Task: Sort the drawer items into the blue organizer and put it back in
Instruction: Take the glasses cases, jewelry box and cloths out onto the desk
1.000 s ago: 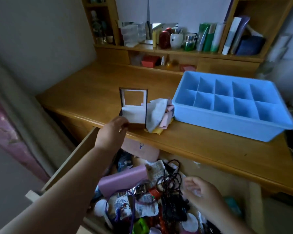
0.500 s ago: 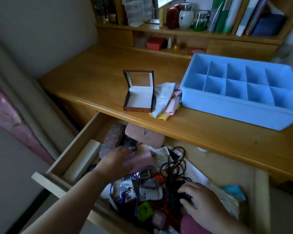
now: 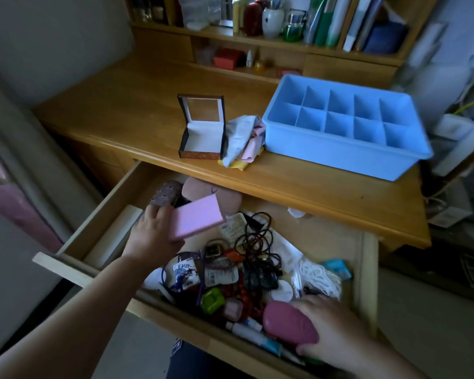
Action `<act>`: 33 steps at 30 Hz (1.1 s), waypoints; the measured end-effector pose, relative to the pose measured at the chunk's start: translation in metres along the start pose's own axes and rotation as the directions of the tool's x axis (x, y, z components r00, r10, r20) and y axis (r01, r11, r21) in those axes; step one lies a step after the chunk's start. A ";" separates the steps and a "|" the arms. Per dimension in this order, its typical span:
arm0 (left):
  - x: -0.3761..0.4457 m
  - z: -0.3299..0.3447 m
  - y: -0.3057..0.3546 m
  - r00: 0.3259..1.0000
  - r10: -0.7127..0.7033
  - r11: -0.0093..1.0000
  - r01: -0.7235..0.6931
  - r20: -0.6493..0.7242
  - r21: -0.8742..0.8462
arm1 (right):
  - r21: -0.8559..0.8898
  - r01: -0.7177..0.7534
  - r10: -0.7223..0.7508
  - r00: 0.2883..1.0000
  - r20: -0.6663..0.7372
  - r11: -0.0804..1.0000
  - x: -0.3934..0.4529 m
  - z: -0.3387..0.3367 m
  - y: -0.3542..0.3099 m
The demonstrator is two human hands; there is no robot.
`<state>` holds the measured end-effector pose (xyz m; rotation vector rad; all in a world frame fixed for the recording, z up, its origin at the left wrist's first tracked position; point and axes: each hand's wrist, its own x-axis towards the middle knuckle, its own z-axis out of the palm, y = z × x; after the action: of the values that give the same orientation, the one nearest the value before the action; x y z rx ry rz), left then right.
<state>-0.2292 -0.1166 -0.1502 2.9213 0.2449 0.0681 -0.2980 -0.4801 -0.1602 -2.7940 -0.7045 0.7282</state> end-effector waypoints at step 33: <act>0.033 -0.092 -0.006 0.993 -0.119 0.293 0.015 -0.021 -0.956 | 0.992 0.039 0.120 0.992 -0.025 -0.120 0.225 -0.177 -0.214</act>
<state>-0.2039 -0.0867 -0.0608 1.6439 0.2232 0.2415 -0.1222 -0.1919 -0.0422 -1.2537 0.1296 0.6328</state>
